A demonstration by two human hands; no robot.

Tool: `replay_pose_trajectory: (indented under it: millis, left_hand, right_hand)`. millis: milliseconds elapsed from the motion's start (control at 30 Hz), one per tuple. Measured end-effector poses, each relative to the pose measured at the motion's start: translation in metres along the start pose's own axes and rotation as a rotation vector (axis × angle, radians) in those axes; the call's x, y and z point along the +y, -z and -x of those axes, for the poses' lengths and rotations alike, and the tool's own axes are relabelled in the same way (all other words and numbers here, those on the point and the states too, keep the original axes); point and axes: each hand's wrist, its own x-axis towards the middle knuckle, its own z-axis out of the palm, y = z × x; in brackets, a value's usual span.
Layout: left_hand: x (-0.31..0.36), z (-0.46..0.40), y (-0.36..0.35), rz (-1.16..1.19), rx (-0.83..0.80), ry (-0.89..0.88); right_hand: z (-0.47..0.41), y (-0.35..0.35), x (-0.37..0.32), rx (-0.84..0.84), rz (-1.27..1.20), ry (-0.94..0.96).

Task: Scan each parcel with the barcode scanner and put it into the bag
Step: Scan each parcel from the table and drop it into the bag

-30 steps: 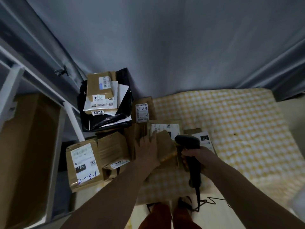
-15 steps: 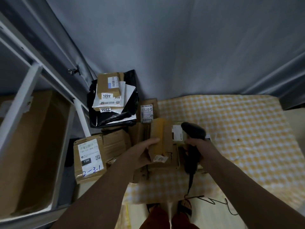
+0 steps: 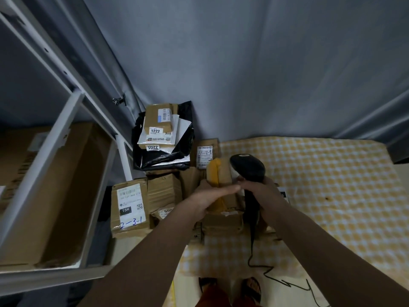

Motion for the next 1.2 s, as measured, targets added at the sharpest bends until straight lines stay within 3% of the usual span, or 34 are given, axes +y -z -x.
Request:
replay_pose_trajectory:
  millis: [67,200,300,367,500,667,1200]
  left_hand:
    - [0.000,-0.002,-0.002,-0.004,0.078,-0.005]
    - [0.009,0.003,0.007,0.177,-0.008,-0.047]
    - [0.022,0.006,0.020,0.335,-0.059,-0.108]
    - [0.031,0.010,0.028,0.389,-0.043,-0.117]
    - [0.047,0.018,0.041,0.458,-0.022,-0.140]
    - [0.059,0.026,0.045,0.498,-0.054,-0.179]
    - [0.057,0.030,0.051,0.441,-0.086,-0.221]
  right_hand:
    - [0.005,0.001,-0.006,-0.010,0.019,0.014]
    - [0.014,0.008,-0.021,-0.130,0.024,0.041]
    - [0.021,0.012,-0.032,-0.026,-0.035,0.113]
    - [0.028,0.017,-0.038,0.031,0.008,0.142]
    - [0.046,0.023,-0.042,-0.085,0.210,0.183]
    - [0.054,0.020,-0.036,-0.142,0.391,0.270]
    - [0.067,0.011,-0.044,-0.199,0.409,0.323]
